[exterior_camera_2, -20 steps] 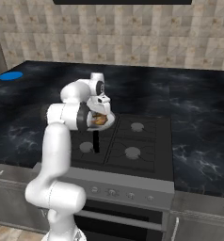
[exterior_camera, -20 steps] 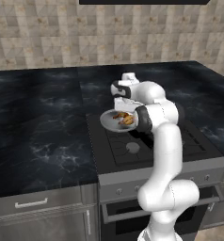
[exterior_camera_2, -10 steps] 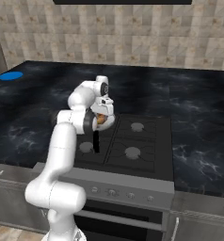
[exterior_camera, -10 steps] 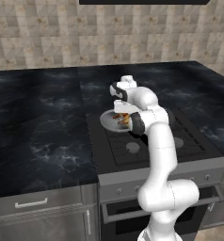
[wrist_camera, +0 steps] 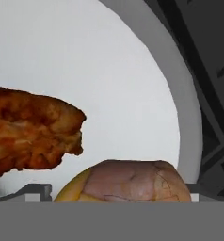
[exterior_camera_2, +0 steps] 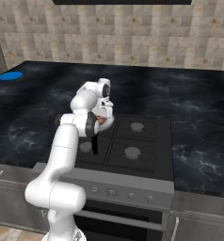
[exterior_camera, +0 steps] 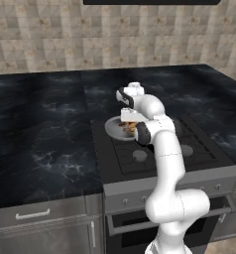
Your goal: Take the chicken drumsticks from the pan and place one on each plate on the dining counter.
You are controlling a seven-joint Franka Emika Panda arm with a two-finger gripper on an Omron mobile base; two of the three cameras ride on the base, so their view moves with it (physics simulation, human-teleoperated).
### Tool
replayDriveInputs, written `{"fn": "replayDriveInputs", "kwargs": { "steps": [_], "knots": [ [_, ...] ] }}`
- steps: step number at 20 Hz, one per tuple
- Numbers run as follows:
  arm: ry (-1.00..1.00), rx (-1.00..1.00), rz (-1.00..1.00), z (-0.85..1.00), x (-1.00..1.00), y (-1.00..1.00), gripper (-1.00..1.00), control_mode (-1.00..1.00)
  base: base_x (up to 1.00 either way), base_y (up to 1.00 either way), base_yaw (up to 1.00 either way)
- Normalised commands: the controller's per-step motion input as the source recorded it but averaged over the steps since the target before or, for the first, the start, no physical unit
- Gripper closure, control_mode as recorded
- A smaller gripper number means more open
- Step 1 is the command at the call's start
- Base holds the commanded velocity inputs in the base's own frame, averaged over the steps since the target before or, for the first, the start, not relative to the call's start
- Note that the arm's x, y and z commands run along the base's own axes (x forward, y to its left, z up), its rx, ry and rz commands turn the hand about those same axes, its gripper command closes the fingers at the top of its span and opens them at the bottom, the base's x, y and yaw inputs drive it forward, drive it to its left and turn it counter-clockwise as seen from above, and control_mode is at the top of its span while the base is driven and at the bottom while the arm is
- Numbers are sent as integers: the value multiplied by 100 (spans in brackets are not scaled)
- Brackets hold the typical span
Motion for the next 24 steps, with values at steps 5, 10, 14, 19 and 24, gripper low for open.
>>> {"fn": "replayDriveInputs", "kwargs": {
  "steps": [5, 10, 14, 19, 24],
  "knots": [
    [-15, -6, -27, -72, -94, 67, 100, -100, 0, 0, 0],
    [-71, -1, -30, 7, -92, 27, 100, -100, 0, 0, 0],
    [-98, 0, -29, 44, -59, 11, 100, -100, 0, 0, 0],
    [-98, 0, -19, 46, -85, 0, 100, -100, 0, 0, 0],
    [-81, 0, -7, 85, -100, 0, 100, -100, 0, 0, 0]
  ]
}}
